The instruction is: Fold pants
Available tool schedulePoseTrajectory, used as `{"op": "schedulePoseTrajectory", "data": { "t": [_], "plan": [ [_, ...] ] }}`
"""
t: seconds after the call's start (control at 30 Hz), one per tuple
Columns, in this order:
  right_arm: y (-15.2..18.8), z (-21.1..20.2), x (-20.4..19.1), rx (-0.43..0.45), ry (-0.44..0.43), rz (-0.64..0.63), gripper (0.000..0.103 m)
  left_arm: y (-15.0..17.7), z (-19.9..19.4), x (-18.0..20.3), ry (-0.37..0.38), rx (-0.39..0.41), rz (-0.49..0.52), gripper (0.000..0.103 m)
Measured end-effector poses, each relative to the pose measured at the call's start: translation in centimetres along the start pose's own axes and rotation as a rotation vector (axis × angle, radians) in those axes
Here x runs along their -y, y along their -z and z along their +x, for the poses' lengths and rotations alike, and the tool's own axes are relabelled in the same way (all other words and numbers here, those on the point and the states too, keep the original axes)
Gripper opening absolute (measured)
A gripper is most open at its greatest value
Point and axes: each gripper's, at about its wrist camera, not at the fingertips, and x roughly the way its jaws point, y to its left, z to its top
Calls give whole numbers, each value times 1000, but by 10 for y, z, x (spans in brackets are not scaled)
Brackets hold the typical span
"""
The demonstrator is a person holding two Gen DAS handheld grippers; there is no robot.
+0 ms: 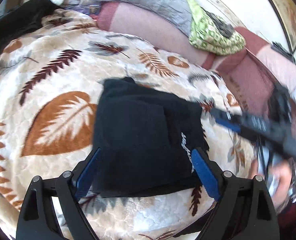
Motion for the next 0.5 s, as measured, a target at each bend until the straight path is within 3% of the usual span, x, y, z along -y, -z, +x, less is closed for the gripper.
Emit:
{"op": "schedulePoseTrajectory", "data": {
  "t": [0.1, 0.2, 0.27, 0.33, 0.4, 0.5],
  "plan": [
    [20, -9, -14, 19, -93, -17, 49, -8, -6, -16, 31, -19, -101, 89],
    [30, 4, -15, -48, -215, -5, 49, -9, -11, -26, 15, -18, -160, 89],
    [34, 19, -12, -87, -186, 0, 49, -7, -15, -26, -19, -18, -157, 89],
    [38, 30, 1, -98, -87, 28, 49, -6, -15, -23, -33, -26, -144, 89],
    [41, 30, 17, -83, 26, 54, 59, -5, -13, -18, -51, -36, -121, 89],
    [44, 14, 37, -53, -5, 122, 59, -7, -5, -10, -84, -52, -86, 89]
  ]
}}
